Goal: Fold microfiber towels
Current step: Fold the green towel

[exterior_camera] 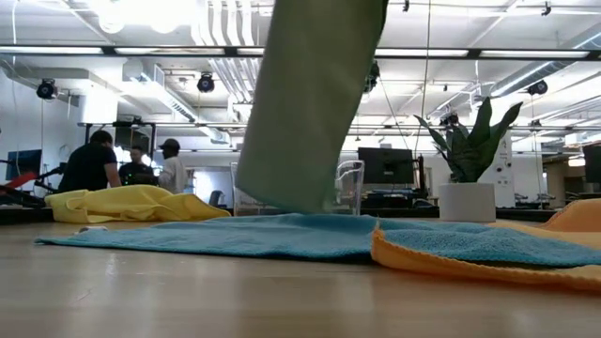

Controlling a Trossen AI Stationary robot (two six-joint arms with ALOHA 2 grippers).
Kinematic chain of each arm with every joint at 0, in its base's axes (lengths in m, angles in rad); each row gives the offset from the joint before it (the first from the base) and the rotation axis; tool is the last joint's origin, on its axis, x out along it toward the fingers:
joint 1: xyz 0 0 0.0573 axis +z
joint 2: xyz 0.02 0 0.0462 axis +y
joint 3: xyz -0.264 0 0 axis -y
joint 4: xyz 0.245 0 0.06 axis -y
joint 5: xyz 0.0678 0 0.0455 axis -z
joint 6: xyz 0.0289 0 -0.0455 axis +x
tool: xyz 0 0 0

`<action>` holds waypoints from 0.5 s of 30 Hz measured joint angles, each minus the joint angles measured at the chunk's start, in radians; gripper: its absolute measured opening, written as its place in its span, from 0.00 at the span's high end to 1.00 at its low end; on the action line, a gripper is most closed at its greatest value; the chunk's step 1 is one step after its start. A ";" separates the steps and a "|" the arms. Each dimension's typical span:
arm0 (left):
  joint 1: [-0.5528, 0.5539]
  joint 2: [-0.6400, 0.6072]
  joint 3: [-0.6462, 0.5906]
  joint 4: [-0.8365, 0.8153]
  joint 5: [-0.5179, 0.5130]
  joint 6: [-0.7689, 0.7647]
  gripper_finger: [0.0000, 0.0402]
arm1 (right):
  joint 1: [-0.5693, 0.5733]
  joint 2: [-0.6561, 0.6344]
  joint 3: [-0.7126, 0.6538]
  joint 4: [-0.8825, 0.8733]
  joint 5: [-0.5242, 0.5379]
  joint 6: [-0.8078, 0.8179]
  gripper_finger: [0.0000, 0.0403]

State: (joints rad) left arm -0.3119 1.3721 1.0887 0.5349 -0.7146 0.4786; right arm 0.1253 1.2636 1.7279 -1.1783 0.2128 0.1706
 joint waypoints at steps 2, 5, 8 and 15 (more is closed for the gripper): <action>-0.054 -0.004 0.007 -0.001 -0.039 0.000 1.00 | 0.042 0.000 0.000 0.011 -0.012 0.036 0.98; -0.132 -0.006 0.019 0.000 -0.088 0.000 1.00 | 0.120 0.000 0.000 0.043 -0.015 0.083 0.98; -0.205 -0.005 0.028 -0.001 -0.129 -0.001 1.00 | 0.196 0.000 0.000 0.087 -0.031 0.125 0.98; -0.325 0.005 0.020 0.001 -0.158 -0.108 1.00 | 0.372 0.044 0.000 0.174 -0.028 0.212 0.98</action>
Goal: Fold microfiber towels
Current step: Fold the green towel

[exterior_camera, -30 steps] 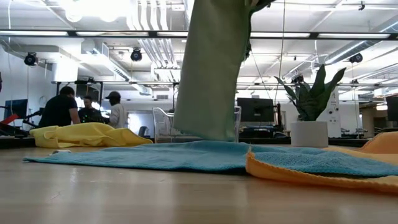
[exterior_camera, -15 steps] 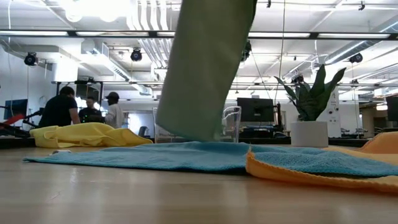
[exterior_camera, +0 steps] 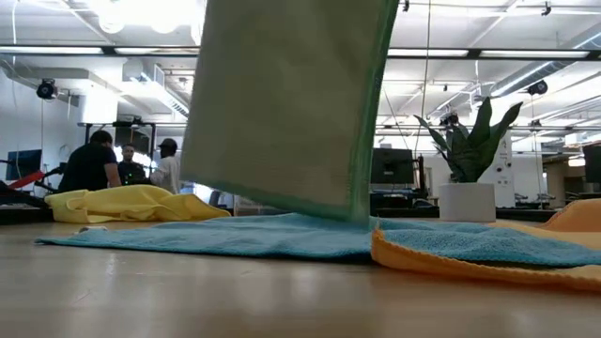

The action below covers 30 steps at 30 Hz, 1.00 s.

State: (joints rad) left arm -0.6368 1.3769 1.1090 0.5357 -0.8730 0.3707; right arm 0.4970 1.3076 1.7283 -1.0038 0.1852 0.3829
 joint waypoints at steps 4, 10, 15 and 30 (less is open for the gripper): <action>-0.043 0.040 0.001 -0.003 0.000 -0.088 1.00 | 0.072 0.084 0.000 0.000 0.000 0.072 0.98; -0.103 0.100 0.015 -0.009 0.003 -0.195 1.00 | 0.138 0.194 0.003 0.027 -0.006 0.123 0.98; -0.154 0.114 0.039 -0.003 0.001 -0.235 1.00 | 0.169 0.202 0.025 0.077 -0.008 0.117 0.98; -0.221 0.126 0.136 -0.103 0.003 -0.236 1.00 | 0.196 0.198 0.051 0.114 -0.009 0.096 0.98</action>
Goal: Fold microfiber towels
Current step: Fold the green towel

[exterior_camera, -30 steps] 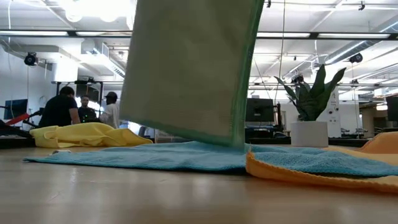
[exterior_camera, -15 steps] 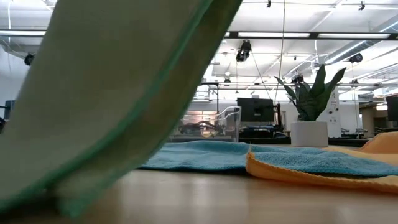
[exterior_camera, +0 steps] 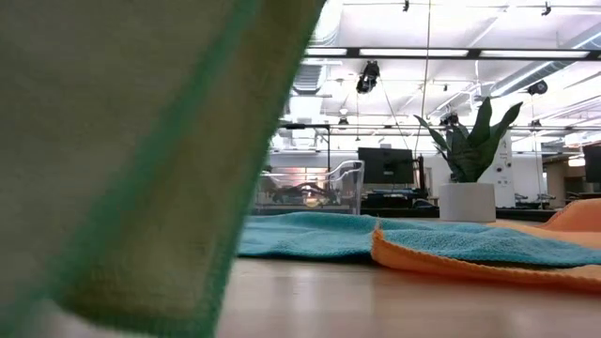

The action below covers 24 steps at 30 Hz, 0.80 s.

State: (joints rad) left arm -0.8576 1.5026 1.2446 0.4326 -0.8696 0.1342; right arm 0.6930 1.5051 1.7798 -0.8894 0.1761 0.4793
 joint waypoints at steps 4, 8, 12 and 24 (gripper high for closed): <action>0.037 0.000 -0.008 -0.067 0.000 -0.053 1.00 | -0.005 -0.001 -0.001 -0.063 0.019 0.026 0.98; 0.118 -0.003 -0.009 -0.221 0.023 -0.177 1.00 | -0.016 -0.002 -0.003 -0.171 0.055 0.078 0.98; 0.202 -0.004 -0.014 -0.318 0.067 -0.233 1.00 | -0.029 -0.002 -0.016 -0.295 0.143 0.159 0.98; 0.472 -0.004 -0.163 -0.299 0.262 -0.262 1.00 | -0.119 -0.005 -0.177 -0.383 0.214 0.217 0.98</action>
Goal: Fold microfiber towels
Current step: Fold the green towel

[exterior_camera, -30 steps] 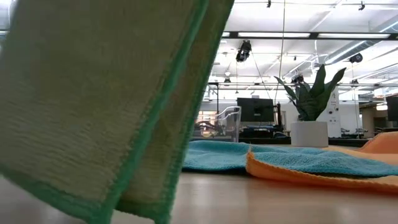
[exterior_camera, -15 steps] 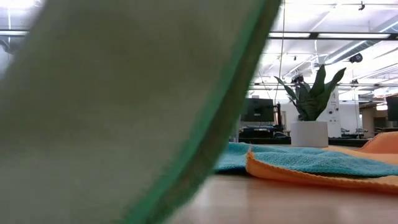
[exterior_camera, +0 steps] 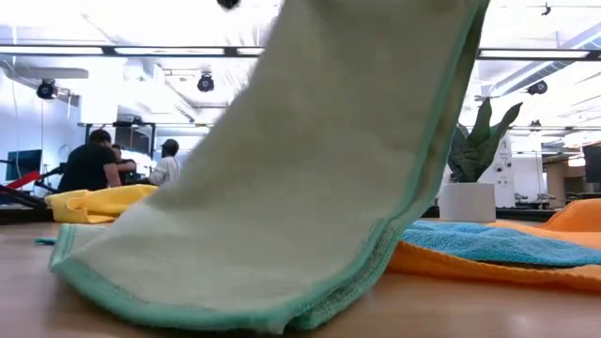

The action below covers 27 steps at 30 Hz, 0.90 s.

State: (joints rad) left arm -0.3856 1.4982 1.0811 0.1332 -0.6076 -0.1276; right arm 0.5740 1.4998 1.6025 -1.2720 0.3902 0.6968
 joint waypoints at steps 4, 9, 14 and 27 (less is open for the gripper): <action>0.064 0.001 -0.069 0.051 0.009 0.016 1.00 | -0.052 0.000 -0.083 0.016 0.004 -0.008 0.98; 0.140 0.000 -0.126 0.088 0.072 0.036 1.00 | -0.117 -0.021 -0.196 0.069 0.007 -0.029 0.98; 0.198 0.000 -0.192 0.206 0.155 0.089 1.00 | -0.172 -0.084 -0.319 0.170 -0.031 -0.054 0.98; 0.306 0.005 -0.221 0.282 0.257 0.161 1.00 | -0.237 -0.305 -0.498 0.308 -0.051 -0.065 0.98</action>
State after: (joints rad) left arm -0.0795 1.5036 0.8604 0.4152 -0.3505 0.0334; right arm 0.3368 1.1952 1.1045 -0.9645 0.3392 0.6317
